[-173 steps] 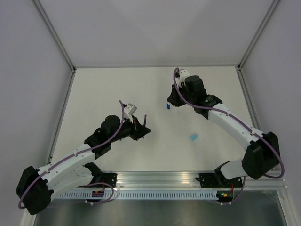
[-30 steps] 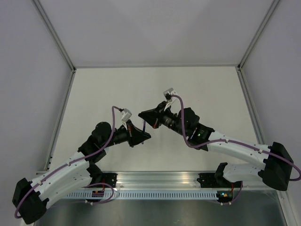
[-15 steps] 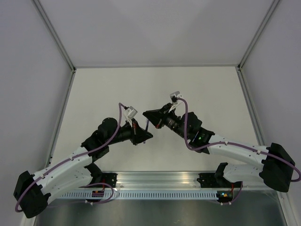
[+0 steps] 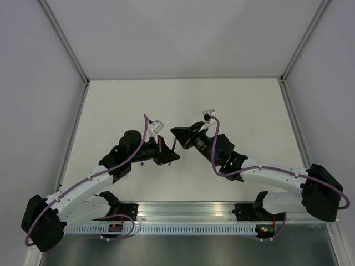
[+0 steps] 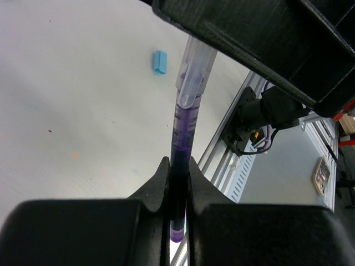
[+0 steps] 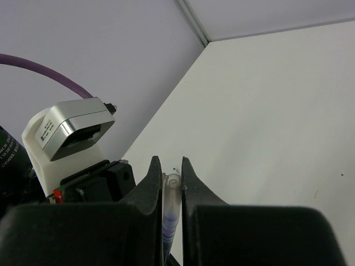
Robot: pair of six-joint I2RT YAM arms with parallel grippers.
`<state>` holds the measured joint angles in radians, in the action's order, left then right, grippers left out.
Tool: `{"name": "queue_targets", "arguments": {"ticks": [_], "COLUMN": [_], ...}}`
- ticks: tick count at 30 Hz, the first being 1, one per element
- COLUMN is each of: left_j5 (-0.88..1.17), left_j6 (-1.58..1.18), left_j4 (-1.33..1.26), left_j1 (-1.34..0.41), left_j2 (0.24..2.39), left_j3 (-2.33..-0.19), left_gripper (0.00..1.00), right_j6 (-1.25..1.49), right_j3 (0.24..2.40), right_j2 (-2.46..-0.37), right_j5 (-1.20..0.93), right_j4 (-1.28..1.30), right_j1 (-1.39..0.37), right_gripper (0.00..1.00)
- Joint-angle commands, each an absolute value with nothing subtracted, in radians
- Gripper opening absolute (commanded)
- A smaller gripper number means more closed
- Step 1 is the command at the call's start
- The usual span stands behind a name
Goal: Insert the pens into the pen caps
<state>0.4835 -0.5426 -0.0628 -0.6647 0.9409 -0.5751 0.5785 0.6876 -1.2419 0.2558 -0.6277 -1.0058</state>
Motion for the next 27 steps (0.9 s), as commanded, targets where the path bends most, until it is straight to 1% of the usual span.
{"name": "queue_targets", "arguments": {"ticks": [1,7,11,19,23,27], "left_j5": [0.218,0.178,0.155,0.144,0.253,0.366], "left_j6": [-0.646,-0.617,-0.597,-0.575,-0.574,-0.563], "left_j4": [-0.296,-0.29,-0.285,-0.256,-0.255,-0.235], "left_j1": [-0.563,-0.558,-0.555,-0.537,-0.537,-0.537], "left_j2": [0.95,0.974,0.982,0.931,0.908,0.911], "left_j3": [-0.686,-0.684,-0.684,-0.661,-0.664,-0.678], "left_gripper": [0.02,0.02,0.02,0.02,0.02,0.02], "right_j6": [0.635,0.718,0.79,0.773,0.736,0.709], "right_j3": [0.612,0.621,0.618,0.62,0.656,0.748], "right_j2": [-1.273,-1.322,-1.396,-1.345,-1.353,-1.344], "right_j5": [0.052,0.071,0.003,0.066,0.092,0.172], "right_j4": [-0.472,-0.497,-0.586,-0.543,-0.508,-0.401], "right_j1": [-1.126,-1.175,-1.189,-1.213,-1.22,-1.218], "right_gripper": [0.0,0.0,0.0,0.0,0.0,0.0]}}
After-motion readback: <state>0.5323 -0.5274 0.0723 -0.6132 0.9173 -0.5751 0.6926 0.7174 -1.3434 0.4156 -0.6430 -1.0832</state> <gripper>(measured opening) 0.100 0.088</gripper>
